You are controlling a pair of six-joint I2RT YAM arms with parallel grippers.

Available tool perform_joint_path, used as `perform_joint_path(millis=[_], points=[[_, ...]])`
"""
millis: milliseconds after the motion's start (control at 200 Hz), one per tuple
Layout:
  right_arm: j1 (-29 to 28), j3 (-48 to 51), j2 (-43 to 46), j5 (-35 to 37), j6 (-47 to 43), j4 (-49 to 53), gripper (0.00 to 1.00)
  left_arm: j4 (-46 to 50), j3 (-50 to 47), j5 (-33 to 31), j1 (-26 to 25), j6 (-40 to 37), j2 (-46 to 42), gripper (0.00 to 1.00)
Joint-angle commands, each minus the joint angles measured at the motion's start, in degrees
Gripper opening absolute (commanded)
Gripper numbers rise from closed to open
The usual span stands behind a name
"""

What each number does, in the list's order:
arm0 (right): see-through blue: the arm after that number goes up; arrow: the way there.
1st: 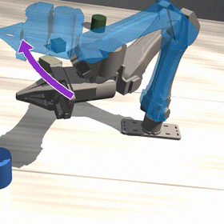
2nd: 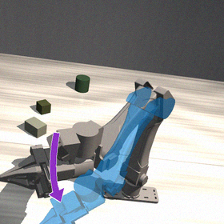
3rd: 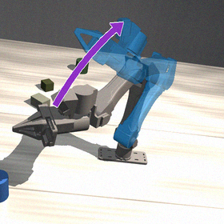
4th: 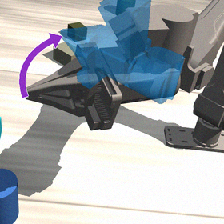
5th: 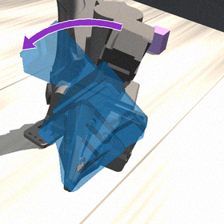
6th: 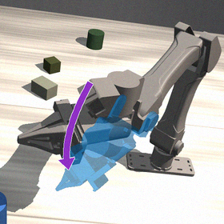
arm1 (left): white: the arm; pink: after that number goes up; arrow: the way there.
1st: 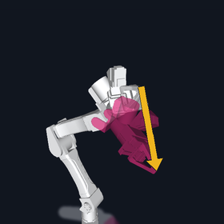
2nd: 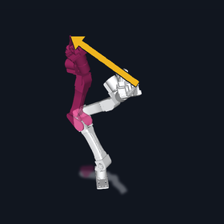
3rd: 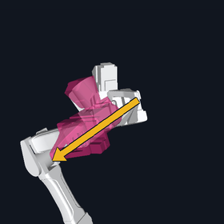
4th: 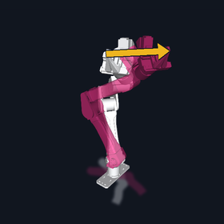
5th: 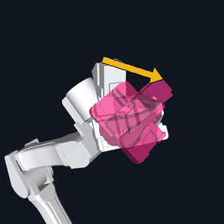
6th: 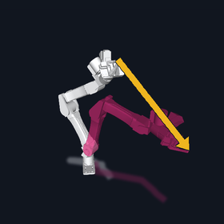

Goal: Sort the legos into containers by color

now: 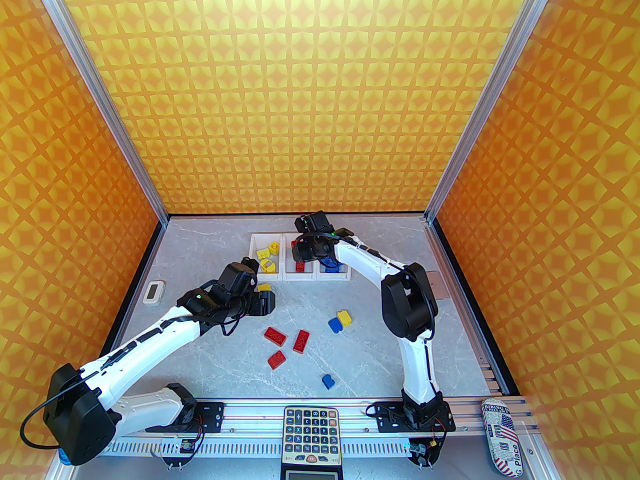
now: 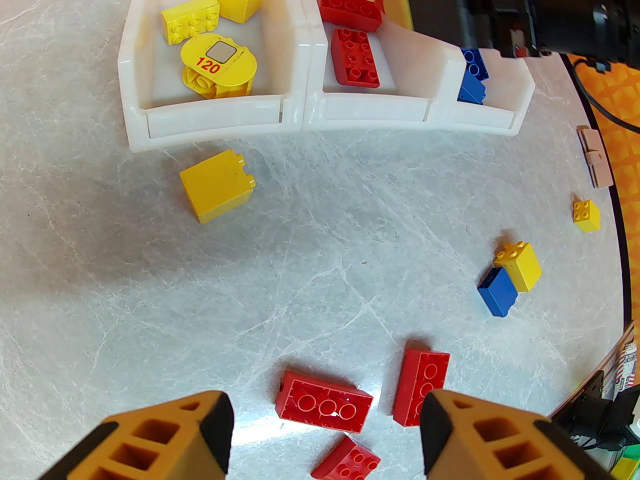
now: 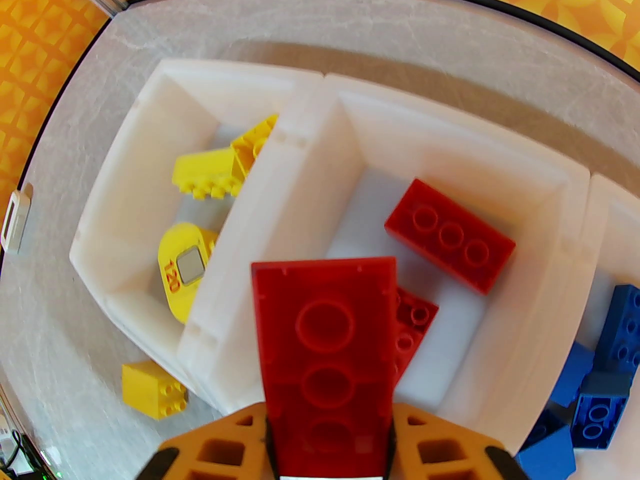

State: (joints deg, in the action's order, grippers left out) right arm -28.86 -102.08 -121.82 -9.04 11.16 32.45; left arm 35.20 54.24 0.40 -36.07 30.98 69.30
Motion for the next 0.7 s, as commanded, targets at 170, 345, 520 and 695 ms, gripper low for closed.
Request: perform_joint_path(millis=[170, 345, 520, 695], points=[[-0.32, 0.31, 2.55, 1.73, -0.29, 1.58, 0.57, 0.98, -2.31, -0.97, -1.25, 3.02, -1.37, 0.72], [-0.32, 6.92, 8.9, 2.2, -0.69, 0.16, 0.57, 0.44, -3.37, -1.0, -5.37, 4.56, 0.44, 0.75], [-0.36, 16.77, 17.51, 2.92, -0.58, -1.85, 0.58, 0.39, -4.26, -0.99, -8.62, 8.18, 4.3, 0.78], [-0.36, 25.25, 25.53, 3.45, -1.02, -2.12, 0.58, -0.57, -6.28, -1.29, -11.92, 16.77, 6.7, 0.8]])
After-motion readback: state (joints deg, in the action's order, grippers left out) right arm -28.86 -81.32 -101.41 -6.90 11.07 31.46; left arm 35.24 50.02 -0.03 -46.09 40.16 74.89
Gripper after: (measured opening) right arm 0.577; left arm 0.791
